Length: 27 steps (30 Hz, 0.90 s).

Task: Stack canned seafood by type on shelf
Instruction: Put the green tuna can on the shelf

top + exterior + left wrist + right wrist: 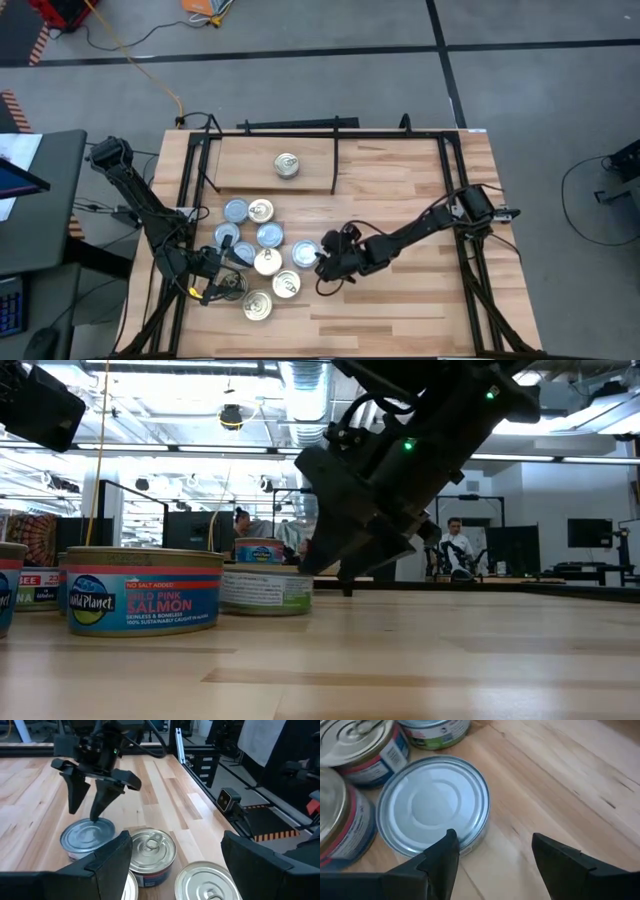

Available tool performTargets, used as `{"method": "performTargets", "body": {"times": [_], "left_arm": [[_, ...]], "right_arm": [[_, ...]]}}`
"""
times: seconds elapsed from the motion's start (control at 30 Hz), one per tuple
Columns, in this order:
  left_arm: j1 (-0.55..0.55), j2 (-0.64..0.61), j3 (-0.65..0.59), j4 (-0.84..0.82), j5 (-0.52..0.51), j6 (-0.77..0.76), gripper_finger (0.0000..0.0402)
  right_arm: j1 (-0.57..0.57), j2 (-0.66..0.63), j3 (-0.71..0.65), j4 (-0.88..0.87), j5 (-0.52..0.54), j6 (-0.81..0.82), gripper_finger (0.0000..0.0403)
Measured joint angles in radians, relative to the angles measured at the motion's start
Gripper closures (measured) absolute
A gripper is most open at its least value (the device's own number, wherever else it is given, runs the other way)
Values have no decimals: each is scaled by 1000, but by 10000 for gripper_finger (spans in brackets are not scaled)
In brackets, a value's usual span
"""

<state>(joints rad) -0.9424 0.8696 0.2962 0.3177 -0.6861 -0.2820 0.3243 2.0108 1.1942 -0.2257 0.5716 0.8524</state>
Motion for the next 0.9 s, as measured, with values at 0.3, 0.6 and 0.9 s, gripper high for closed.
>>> {"method": "performTargets", "body": {"times": [0.3,0.6,0.9], "left_arm": [[0,0,0,-22,5,-29,111],[0,0,0,-22,8,-29,111],[0,0,0,-24,9,-37,111]], "right_arm": [[-18,1,-1,-32,-3,34,127],[-3,11,-8,-87,-24,23,127],[10,10,-8,-123,-20,60,127]]}}
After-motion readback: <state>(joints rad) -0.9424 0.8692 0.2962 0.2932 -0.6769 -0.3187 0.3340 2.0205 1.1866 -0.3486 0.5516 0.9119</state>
